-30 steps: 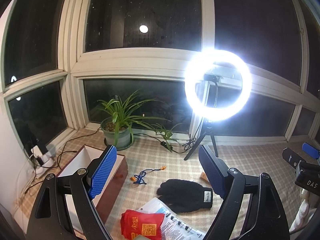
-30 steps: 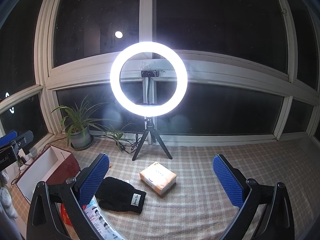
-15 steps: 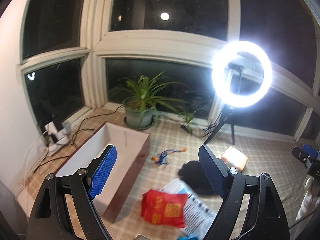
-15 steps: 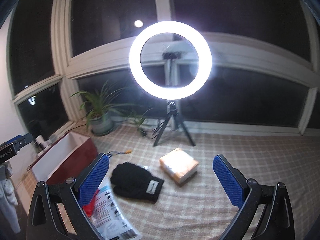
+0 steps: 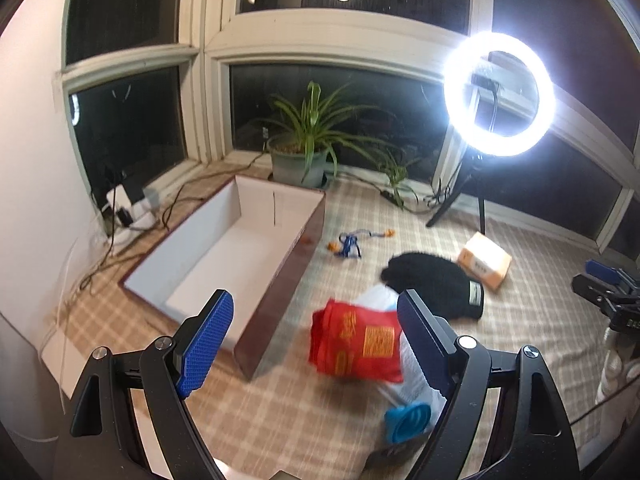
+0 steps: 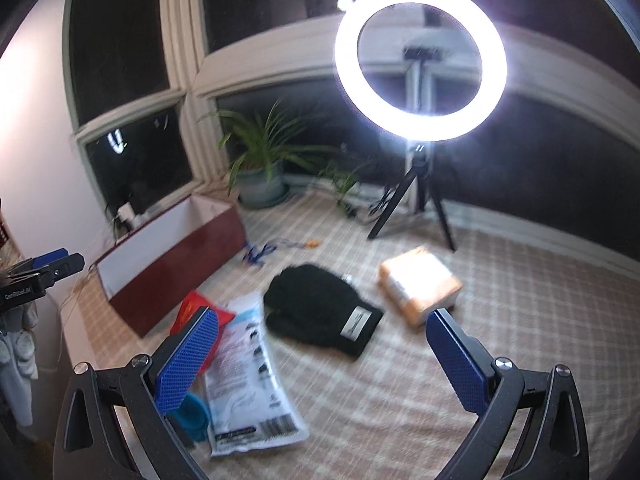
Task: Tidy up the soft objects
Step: 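Lower the right tool to the blue funnel and close on its rim, then lift the blue funnel with the right tool while the left tool grasps the grey packet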
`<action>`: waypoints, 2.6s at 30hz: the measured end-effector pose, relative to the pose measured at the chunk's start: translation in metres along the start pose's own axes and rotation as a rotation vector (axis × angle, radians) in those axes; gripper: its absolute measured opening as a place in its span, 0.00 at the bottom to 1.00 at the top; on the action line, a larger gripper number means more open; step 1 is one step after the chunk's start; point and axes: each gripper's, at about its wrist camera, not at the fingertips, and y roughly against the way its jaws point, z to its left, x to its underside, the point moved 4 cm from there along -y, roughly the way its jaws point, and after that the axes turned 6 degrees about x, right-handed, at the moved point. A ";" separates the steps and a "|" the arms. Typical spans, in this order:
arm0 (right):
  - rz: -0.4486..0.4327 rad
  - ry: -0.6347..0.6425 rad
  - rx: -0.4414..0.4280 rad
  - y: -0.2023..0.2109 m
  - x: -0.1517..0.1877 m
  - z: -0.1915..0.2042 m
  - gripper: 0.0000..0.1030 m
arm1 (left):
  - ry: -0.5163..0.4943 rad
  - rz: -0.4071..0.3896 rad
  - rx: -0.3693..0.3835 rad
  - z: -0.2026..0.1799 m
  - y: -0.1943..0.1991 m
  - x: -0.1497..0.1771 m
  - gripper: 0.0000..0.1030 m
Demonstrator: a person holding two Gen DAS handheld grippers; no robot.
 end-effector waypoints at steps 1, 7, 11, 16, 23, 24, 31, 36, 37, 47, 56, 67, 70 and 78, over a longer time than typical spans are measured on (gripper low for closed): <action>0.019 0.008 -0.010 -0.004 0.004 0.003 1.00 | 0.007 0.012 0.002 0.001 0.001 0.006 0.82; 0.145 0.053 -0.110 -0.028 0.024 0.029 0.98 | 0.054 0.080 -0.019 0.013 -0.001 0.039 0.81; 0.212 0.111 -0.194 -0.038 0.036 0.060 0.82 | 0.073 0.113 -0.042 0.022 0.000 0.057 0.81; 0.359 0.117 -0.345 -0.056 0.058 0.097 0.37 | 0.099 0.124 -0.068 0.036 0.007 0.071 0.81; 0.536 -0.075 -0.388 -0.082 0.102 0.107 0.27 | 0.029 0.152 0.003 0.042 0.002 0.081 0.80; 0.540 -0.111 -0.377 -0.084 0.107 0.104 0.27 | 0.017 0.163 0.014 0.042 0.000 0.082 0.79; 0.579 -0.335 -0.277 -0.088 0.149 0.101 0.18 | -0.076 0.219 0.131 0.046 -0.009 0.082 0.78; 0.541 -0.441 -0.210 -0.089 0.157 0.103 0.17 | -0.122 0.238 0.186 0.048 -0.015 0.081 0.78; 0.533 -0.448 -0.195 -0.088 0.157 0.104 0.17 | -0.132 0.242 0.197 0.048 -0.016 0.082 0.78; 0.507 -0.477 -0.172 -0.081 0.160 0.132 0.17 | -0.173 0.300 0.257 0.055 -0.025 0.100 0.78; 0.461 -0.562 -0.075 -0.078 0.160 0.101 0.17 | -0.172 0.320 0.284 0.056 -0.030 0.108 0.78; 0.515 -0.522 -0.124 -0.094 0.165 0.122 0.17 | -0.208 0.374 0.323 0.039 -0.041 0.129 0.78; 0.524 -0.506 -0.151 -0.095 0.163 0.135 0.17 | -0.219 0.387 0.332 0.035 -0.044 0.135 0.78; 0.549 -0.439 -0.229 -0.104 0.154 0.178 0.17 | -0.197 0.395 0.322 0.042 -0.048 0.138 0.78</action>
